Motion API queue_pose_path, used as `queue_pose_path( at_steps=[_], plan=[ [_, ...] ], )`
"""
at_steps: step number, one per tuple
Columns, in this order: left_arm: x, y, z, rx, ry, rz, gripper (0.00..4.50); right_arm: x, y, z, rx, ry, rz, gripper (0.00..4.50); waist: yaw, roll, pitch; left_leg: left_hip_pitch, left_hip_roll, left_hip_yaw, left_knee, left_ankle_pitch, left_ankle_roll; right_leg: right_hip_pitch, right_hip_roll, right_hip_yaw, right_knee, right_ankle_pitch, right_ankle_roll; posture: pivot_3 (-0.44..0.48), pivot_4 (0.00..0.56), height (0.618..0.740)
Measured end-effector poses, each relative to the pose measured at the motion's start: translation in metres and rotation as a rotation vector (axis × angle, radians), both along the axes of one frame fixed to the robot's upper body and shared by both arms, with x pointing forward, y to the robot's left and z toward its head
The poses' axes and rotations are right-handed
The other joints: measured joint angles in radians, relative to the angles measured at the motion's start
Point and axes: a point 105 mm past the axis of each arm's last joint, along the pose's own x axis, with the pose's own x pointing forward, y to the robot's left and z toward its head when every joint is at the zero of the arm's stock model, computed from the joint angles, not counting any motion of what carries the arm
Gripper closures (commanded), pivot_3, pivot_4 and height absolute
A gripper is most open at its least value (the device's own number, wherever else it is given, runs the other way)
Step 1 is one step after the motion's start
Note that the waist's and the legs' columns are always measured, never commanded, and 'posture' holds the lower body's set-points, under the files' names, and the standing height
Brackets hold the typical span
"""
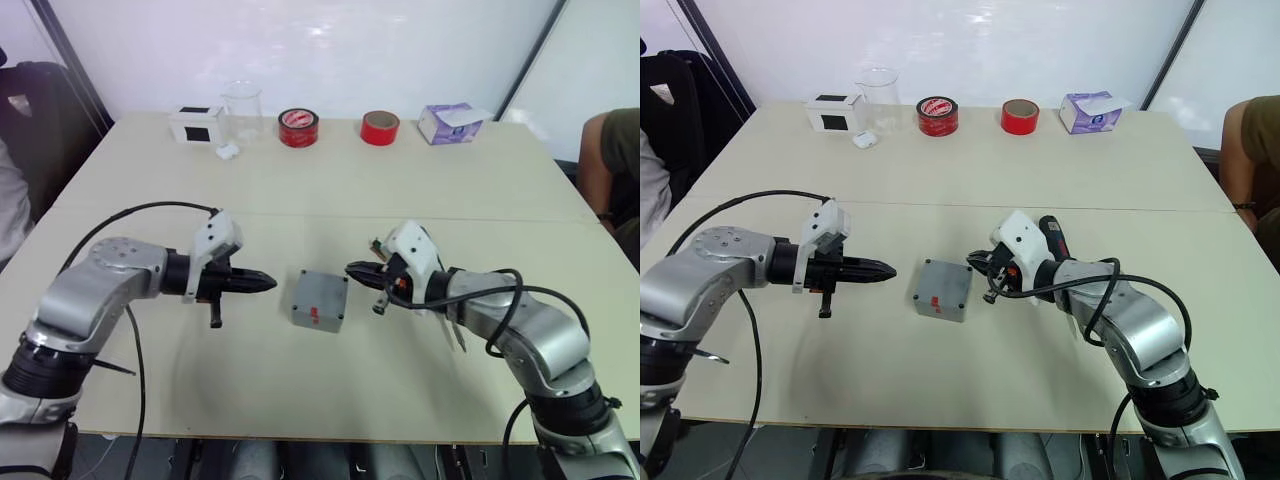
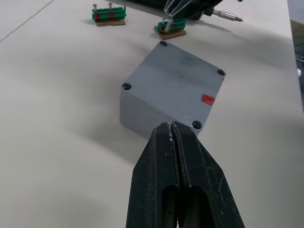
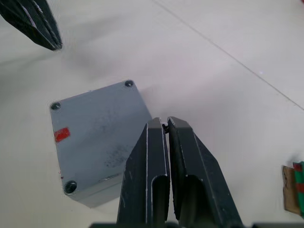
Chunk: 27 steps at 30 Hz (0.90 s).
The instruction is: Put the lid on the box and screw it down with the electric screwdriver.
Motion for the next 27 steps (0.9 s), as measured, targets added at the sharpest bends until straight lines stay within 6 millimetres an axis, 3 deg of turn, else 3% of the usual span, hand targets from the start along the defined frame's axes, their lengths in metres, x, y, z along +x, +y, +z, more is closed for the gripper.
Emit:
queue_pose_path(
  at_steps=[27],
  plan=[
    [0.000, -0.006, 0.004, -0.016, -0.024, 0.028, 4.50, 0.006, -0.002, -0.011, -0.037, -0.005, 0.001, 4.39, -0.002, 0.000, 0.000, 0.000, 0.001, 0.000, 0.000, 0.000, 0.000, 0.000, 0.001, 0.000, 0.001, 0.000, 0.000, 0.000, 0.150, 0.740]
  ],
)
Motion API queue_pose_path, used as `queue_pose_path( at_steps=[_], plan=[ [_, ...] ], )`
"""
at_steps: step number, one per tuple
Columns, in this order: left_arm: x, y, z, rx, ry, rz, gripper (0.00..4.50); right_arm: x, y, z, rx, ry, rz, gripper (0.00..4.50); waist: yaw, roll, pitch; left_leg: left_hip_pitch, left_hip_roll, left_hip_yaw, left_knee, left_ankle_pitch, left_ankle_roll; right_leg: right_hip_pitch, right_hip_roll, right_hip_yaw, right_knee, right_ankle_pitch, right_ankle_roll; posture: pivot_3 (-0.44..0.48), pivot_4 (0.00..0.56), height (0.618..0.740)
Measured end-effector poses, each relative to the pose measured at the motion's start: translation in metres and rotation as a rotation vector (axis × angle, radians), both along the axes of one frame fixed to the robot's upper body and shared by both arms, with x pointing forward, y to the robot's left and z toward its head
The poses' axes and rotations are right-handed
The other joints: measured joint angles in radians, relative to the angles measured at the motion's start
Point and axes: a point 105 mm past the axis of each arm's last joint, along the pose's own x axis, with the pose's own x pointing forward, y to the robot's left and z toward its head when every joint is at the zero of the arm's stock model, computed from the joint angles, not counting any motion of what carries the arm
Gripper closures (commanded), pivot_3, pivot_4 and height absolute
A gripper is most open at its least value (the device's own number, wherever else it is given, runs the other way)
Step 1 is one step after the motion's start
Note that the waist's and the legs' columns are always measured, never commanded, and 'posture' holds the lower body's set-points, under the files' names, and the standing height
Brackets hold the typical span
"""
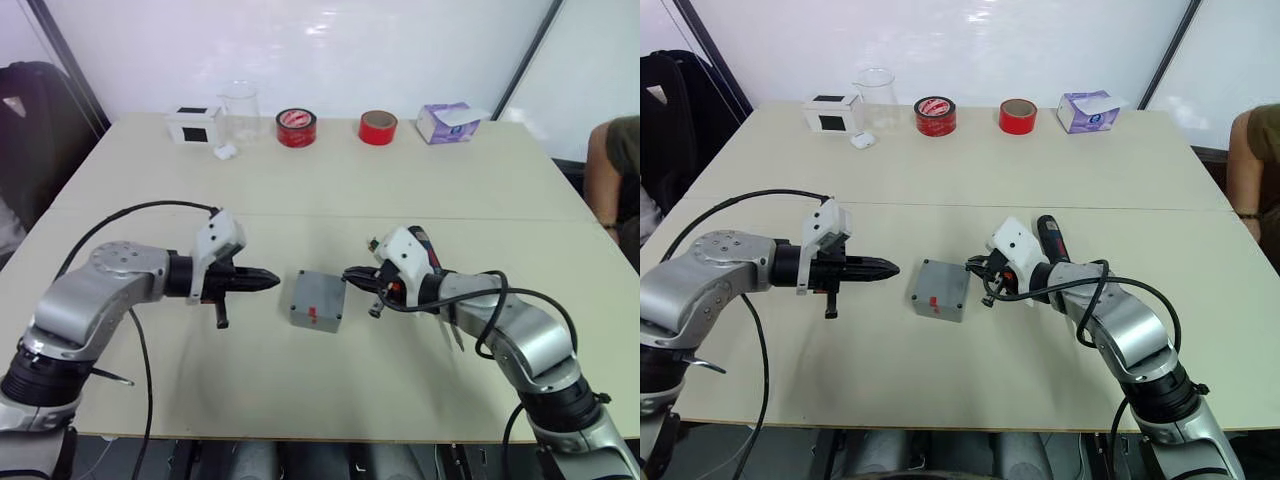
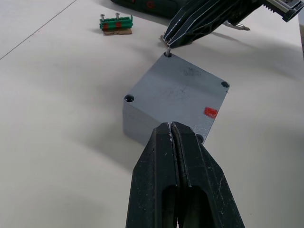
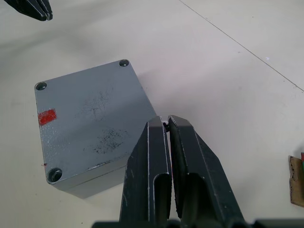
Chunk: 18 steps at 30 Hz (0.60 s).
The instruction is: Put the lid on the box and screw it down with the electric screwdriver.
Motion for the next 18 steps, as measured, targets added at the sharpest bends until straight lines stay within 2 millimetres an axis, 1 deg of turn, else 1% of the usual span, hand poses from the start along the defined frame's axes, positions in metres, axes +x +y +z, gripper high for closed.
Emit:
queue_pose_path(
  at_steps=[6, 8, 9, 11, 12, 13, 14, 15, 16, 17, 18],
  plan=[
    [0.002, -0.004, 0.005, -0.011, -0.021, -0.008, 4.50, -0.002, 0.003, -0.005, -0.010, 0.015, 0.013, 4.39, 0.000, 0.000, 0.000, 0.000, 0.000, 0.000, 0.000, 0.000, 0.000, 0.000, 0.000, 0.000, 0.000, 0.000, 0.000, 0.000, 0.150, 0.740],
    [0.003, -0.006, 0.005, -0.020, -0.024, -0.002, 4.50, -0.001, 0.003, -0.007, -0.014, 0.022, 0.016, 3.87, 0.000, 0.000, 0.000, 0.000, 0.000, 0.000, 0.000, 0.000, 0.000, 0.000, 0.000, 0.000, 0.000, 0.000, 0.000, 0.000, 0.150, 0.740],
    [0.003, -0.006, 0.005, -0.025, -0.024, 0.000, 4.50, -0.002, 0.003, -0.007, -0.016, 0.023, 0.017, 3.77, 0.000, 0.000, 0.000, 0.000, 0.000, 0.000, 0.000, 0.000, 0.000, 0.000, 0.000, 0.000, 0.000, 0.000, 0.000, 0.000, 0.150, 0.740],
    [0.005, -0.008, 0.005, -0.031, -0.031, 0.010, 4.50, -0.002, 0.003, -0.007, -0.018, 0.026, 0.022, 2.87, 0.000, 0.000, 0.000, 0.000, 0.000, 0.000, 0.000, 0.000, 0.000, 0.000, 0.000, 0.000, 0.000, 0.000, 0.000, 0.000, 0.150, 0.740],
    [0.005, -0.008, 0.005, -0.034, -0.032, 0.012, 4.50, -0.002, 0.003, -0.008, -0.019, 0.028, 0.023, 2.54, 0.000, 0.000, 0.000, 0.000, 0.000, 0.000, 0.000, 0.000, 0.000, 0.000, 0.000, 0.000, 0.000, 0.000, 0.000, 0.000, 0.150, 0.740],
    [0.005, -0.009, 0.005, -0.040, -0.033, 0.014, 4.50, -0.002, 0.003, -0.008, -0.019, 0.029, 0.026, 1.98, 0.000, 0.000, 0.000, 0.000, 0.000, 0.000, 0.000, 0.000, 0.000, 0.000, 0.000, 0.000, 0.000, 0.000, 0.000, 0.000, 0.150, 0.740],
    [0.006, -0.010, 0.005, -0.042, -0.034, 0.016, 4.50, -0.002, 0.003, -0.008, -0.019, 0.031, 0.030, 1.76, 0.000, 0.000, 0.000, 0.000, 0.000, 0.000, 0.000, 0.000, 0.000, 0.000, 0.000, 0.000, 0.000, 0.000, 0.000, 0.000, 0.150, 0.740],
    [0.006, -0.010, 0.005, -0.046, -0.037, 0.018, 4.50, -0.003, 0.003, -0.008, -0.020, 0.032, 0.032, 1.24, 0.000, 0.000, 0.000, 0.000, 0.000, 0.000, 0.000, 0.000, 0.000, 0.000, 0.000, 0.000, 0.000, 0.000, 0.000, 0.000, 0.150, 0.740],
    [0.006, -0.011, 0.006, -0.049, -0.039, 0.019, 4.50, -0.003, 0.003, -0.008, -0.020, 0.033, 0.035, 0.96, 0.000, 0.000, 0.000, 0.000, 0.000, 0.000, 0.000, 0.000, 0.000, 0.000, 0.000, 0.000, 0.000, 0.000, 0.000, 0.000, 0.150, 0.740],
    [0.007, -0.012, 0.006, -0.053, -0.040, 0.018, 4.50, -0.003, 0.002, -0.008, -0.021, 0.034, 0.037, 0.56, 0.000, 0.000, 0.000, 0.000, 0.000, 0.000, 0.000, 0.000, 0.000, 0.000, 0.000, 0.000, 0.000, 0.000, 0.000, 0.000, 0.150, 0.740],
    [0.007, -0.012, 0.006, -0.056, -0.041, 0.017, 4.50, -0.002, 0.001, -0.007, -0.023, 0.035, 0.036, 0.56, 0.000, 0.000, 0.000, 0.000, 0.000, 0.000, 0.000, 0.000, 0.000, 0.000, 0.000, 0.000, 0.000, 0.000, 0.000, 0.000, 0.150, 0.740]
  ],
)
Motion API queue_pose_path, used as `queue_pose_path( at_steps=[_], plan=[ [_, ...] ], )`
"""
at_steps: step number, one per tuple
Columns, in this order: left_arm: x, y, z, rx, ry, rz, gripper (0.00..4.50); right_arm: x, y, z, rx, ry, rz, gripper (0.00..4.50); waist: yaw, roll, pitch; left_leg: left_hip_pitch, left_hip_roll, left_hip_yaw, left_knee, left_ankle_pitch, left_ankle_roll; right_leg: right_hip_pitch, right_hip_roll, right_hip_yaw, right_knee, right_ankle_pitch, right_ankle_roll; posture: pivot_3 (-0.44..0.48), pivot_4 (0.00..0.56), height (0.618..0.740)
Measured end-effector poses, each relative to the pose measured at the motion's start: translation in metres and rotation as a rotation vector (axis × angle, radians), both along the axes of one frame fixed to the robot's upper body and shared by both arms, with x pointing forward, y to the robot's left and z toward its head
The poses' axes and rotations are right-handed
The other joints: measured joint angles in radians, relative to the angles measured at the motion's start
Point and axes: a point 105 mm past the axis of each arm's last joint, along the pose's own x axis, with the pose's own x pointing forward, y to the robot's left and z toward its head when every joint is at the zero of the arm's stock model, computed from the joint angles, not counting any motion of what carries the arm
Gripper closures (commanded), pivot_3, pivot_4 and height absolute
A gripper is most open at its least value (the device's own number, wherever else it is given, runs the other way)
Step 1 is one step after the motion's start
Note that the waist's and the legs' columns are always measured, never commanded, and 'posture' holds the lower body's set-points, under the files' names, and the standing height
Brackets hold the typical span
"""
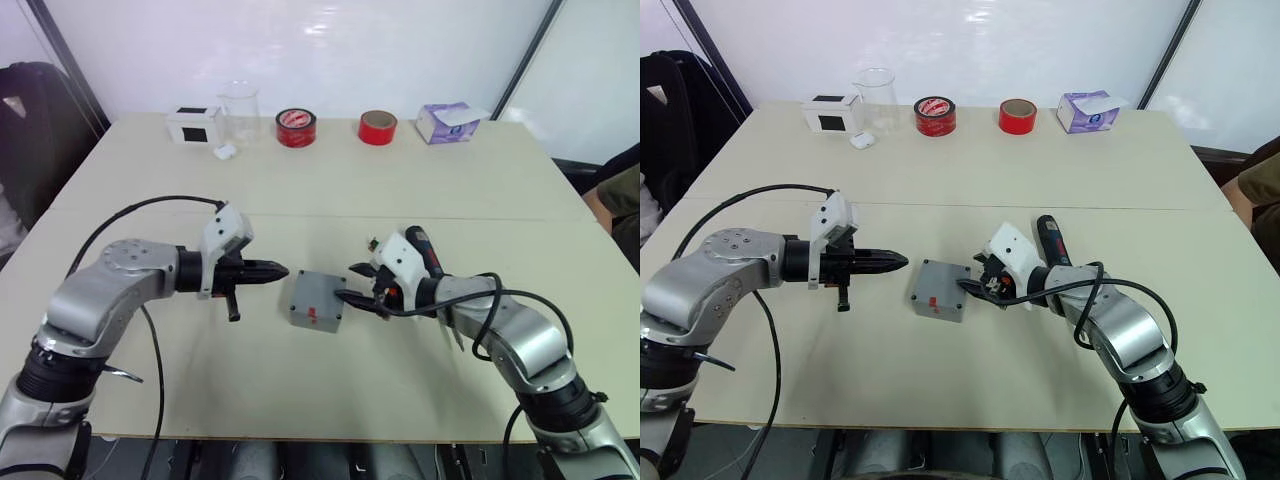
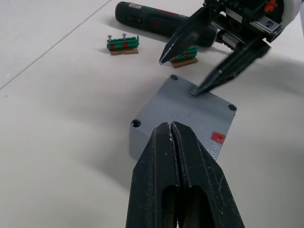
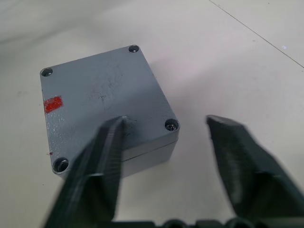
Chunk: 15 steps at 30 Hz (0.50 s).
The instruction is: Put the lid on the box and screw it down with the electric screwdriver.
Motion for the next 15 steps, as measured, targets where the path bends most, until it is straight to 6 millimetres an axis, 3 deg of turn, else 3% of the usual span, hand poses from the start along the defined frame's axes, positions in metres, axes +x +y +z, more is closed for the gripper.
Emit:
queue_pose_path(
  at_steps=[5, 7, 8, 12, 14, 15],
  plan=[
    [0.004, -0.007, 0.004, -0.044, -0.053, 0.007, 4.50, 0.006, -0.014, 0.014, 0.049, 0.036, -0.064, 0.56, 0.002, 0.000, 0.000, 0.000, 0.000, 0.000, 0.000, 0.000, 0.000, 0.000, 0.000, 0.000, 0.000, 0.000, 0.000, 0.000, 0.150, 0.740],
    [0.009, -0.017, 0.010, -0.104, -0.119, 0.026, 4.50, 0.010, -0.026, 0.036, 0.127, 0.044, -0.124, 0.02, 0.004, 0.000, 0.000, 0.000, 0.000, 0.000, 0.000, 0.000, 0.000, 0.000, 0.000, 0.000, 0.000, 0.002, 0.002, 0.000, 0.150, 0.740],
    [0.009, -0.021, 0.012, -0.135, -0.118, 0.022, 4.50, 0.012, -0.033, 0.049, 0.143, 0.043, -0.142, 0.00, 0.004, 0.000, 0.000, 0.000, 0.000, 0.000, 0.000, 0.000, 0.000, 0.000, -0.001, 0.000, 0.000, 0.002, 0.003, 0.000, 0.150, 0.740],
    [-0.003, -0.031, 0.028, -0.177, -0.067, -0.098, 4.50, 0.028, -0.081, 0.081, 0.029, 0.125, -0.335, 0.00, -0.002, 0.001, 0.001, 0.000, 0.000, 0.000, 0.000, 0.000, 0.000, 0.000, -0.001, 0.000, 0.000, 0.000, -0.001, 0.000, 0.150, 0.740],
    [-0.010, -0.035, 0.034, -0.157, -0.081, -0.160, 4.50, 0.037, -0.112, 0.084, -0.028, 0.249, -0.487, 0.00, -0.003, 0.001, 0.000, 0.000, 0.000, 0.000, -0.001, 0.000, 0.000, 0.000, -0.001, 0.000, -0.001, 0.000, -0.001, 0.000, 0.150, 0.740],
    [-0.011, -0.036, 0.034, -0.153, -0.082, -0.169, 4.50, 0.038, -0.117, 0.082, -0.045, 0.290, -0.508, 0.00, -0.003, 0.001, 0.000, 0.000, 0.000, 0.000, -0.001, 0.000, 0.000, 0.000, 0.000, 0.000, -0.001, 0.000, -0.001, 0.000, 0.150, 0.740]
  ],
)
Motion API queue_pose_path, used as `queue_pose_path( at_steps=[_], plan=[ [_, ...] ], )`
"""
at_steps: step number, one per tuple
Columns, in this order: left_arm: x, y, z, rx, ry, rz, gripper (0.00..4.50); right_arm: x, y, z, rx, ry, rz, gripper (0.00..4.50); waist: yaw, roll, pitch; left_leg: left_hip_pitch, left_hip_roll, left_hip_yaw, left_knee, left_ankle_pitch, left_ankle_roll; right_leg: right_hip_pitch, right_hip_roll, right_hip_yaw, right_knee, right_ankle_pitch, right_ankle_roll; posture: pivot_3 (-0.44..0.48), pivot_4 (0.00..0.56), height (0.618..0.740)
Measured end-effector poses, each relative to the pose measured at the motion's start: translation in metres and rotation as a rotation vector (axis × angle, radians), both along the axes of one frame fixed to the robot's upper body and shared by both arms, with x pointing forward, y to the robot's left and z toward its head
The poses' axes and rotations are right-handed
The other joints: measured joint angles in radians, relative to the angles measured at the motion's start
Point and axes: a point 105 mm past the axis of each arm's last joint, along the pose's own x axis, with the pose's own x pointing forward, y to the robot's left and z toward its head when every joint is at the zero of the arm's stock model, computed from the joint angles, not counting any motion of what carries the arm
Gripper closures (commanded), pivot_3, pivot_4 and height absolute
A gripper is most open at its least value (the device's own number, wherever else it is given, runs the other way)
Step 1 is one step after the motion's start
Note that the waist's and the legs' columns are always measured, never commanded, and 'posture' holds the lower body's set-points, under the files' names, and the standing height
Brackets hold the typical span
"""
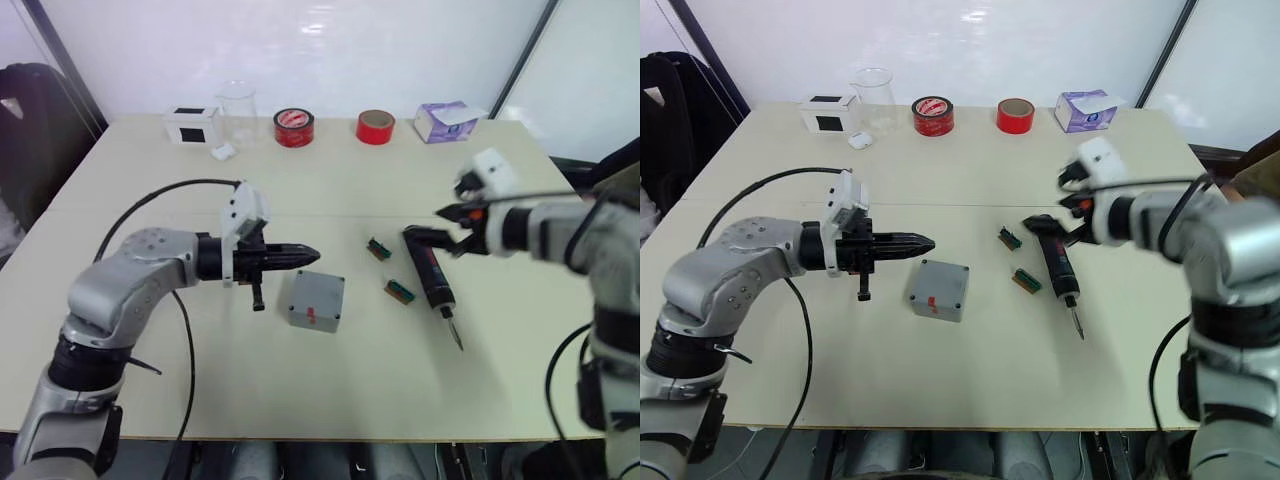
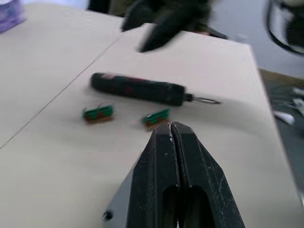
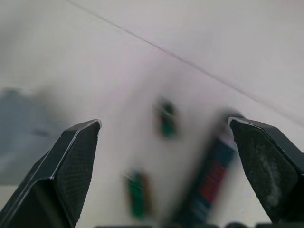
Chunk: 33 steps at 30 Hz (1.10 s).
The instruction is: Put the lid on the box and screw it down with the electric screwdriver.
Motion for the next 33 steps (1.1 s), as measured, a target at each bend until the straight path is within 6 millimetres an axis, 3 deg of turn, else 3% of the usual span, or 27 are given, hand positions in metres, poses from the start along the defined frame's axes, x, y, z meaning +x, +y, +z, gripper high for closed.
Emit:
queue_pose_path(
  at_steps=[3, 8, 14, 22, 31, 33],
  plan=[
    [-0.003, -0.008, -0.006, 0.032, -0.009, -0.042, 4.50, 0.000, -0.011, -0.021, -0.054, 0.206, -0.034, 0.00, -0.003, 0.001, 0.000, 0.000, 0.000, 0.000, -0.001, 0.000, 0.000, -0.001, 0.000, 0.000, 0.000, 0.000, 0.000, 0.000, 0.150, 0.740],
    [-0.003, -0.014, -0.009, 0.050, -0.035, -0.050, 4.50, -0.004, -0.006, -0.051, -0.076, 0.403, 0.011, 0.00, -0.002, 0.001, 0.001, -0.001, 0.000, 0.000, -0.001, 0.000, 0.000, -0.002, 0.000, 0.001, 0.000, 0.001, 0.001, 0.000, 0.150, 0.740],
    [-0.008, -0.015, -0.015, 0.026, -0.027, -0.014, 4.50, 0.002, -0.009, -0.057, -0.096, 0.465, -0.001, 0.00, 0.000, 0.001, 0.001, -0.002, 0.000, 0.000, -0.001, 0.000, 0.000, -0.002, 0.000, 0.001, 0.000, 0.001, 0.002, 0.000, 0.150, 0.740],
    [-0.008, -0.012, -0.017, -0.012, -0.032, 0.067, 4.50, 0.006, -0.019, -0.089, -0.181, 0.556, -0.001, 0.00, 0.000, 0.001, 0.001, -0.002, 0.000, 0.000, 0.000, 0.000, 0.000, -0.002, 0.000, 0.001, 0.000, 0.002, 0.003, 0.000, 0.150, 0.740],
    [-0.006, -0.011, -0.019, -0.040, -0.034, 0.137, 4.50, 0.015, -0.024, -0.093, -0.196, 0.562, -0.003, 0.00, 0.001, -0.001, 0.000, 0.000, 0.000, 0.000, 0.001, 0.000, 0.000, 0.001, 0.000, 0.001, 0.000, 0.001, 0.002, 0.000, 0.150, 0.740],
    [-0.004, -0.011, -0.021, -0.037, -0.032, 0.142, 4.50, 0.013, -0.025, -0.095, -0.207, 0.567, 0.006, 0.48, 0.001, -0.003, -0.002, 0.001, 0.000, 0.000, 0.001, 0.000, 0.000, 0.002, 0.000, 0.000, 0.000, 0.001, 0.002, 0.000, 0.150, 0.740]
  ],
)
